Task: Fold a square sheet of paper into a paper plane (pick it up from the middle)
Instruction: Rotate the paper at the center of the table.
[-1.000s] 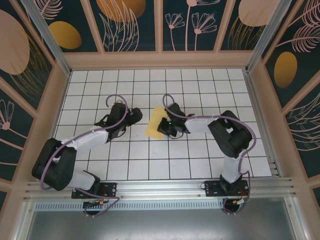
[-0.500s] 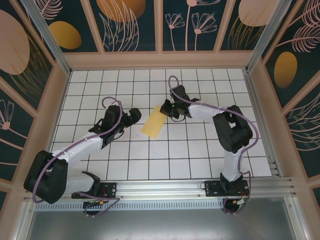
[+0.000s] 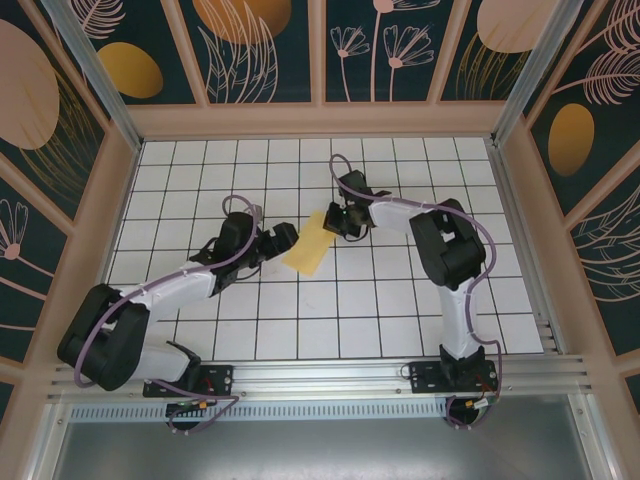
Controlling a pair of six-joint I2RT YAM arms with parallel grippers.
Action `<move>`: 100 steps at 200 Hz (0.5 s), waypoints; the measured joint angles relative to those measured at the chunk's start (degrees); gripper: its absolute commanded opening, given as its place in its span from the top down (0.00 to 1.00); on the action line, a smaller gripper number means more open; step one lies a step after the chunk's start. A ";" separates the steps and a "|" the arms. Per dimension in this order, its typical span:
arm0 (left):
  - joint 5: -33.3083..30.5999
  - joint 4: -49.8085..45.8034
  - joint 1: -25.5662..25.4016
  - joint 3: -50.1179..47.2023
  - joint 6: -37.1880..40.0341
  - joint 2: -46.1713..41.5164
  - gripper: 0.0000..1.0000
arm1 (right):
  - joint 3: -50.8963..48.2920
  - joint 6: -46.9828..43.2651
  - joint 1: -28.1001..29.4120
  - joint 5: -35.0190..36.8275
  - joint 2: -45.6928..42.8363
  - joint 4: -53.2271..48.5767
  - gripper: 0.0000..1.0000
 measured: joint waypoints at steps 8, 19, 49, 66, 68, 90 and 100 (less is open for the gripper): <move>0.31 0.37 -0.66 0.02 -0.33 0.59 0.15 | -1.75 0.61 -0.26 0.68 -1.27 0.44 0.92; 0.85 0.85 -1.68 0.07 -0.87 1.53 0.17 | -5.09 1.97 -0.61 2.03 -3.67 1.07 0.92; 1.81 2.51 -4.39 0.11 -2.62 3.30 0.31 | -15.61 6.05 -1.14 3.52 -11.10 4.02 0.92; 2.71 4.42 -5.64 0.11 -4.59 4.55 0.44 | -20.48 7.41 -1.25 2.69 -14.86 6.64 0.93; 2.78 4.59 -5.73 0.11 -4.50 4.66 0.45 | -20.98 7.54 -1.25 2.54 -15.30 7.08 0.93; 3.17 6.86 -7.37 0.11 -6.54 6.69 0.60 | -24.00 7.15 -1.46 0.24 -19.65 10.51 1.00; 3.13 7.43 -8.28 0.24 -7.54 7.72 0.65 | -24.76 6.99 -1.53 -1.44 -21.18 12.61 1.00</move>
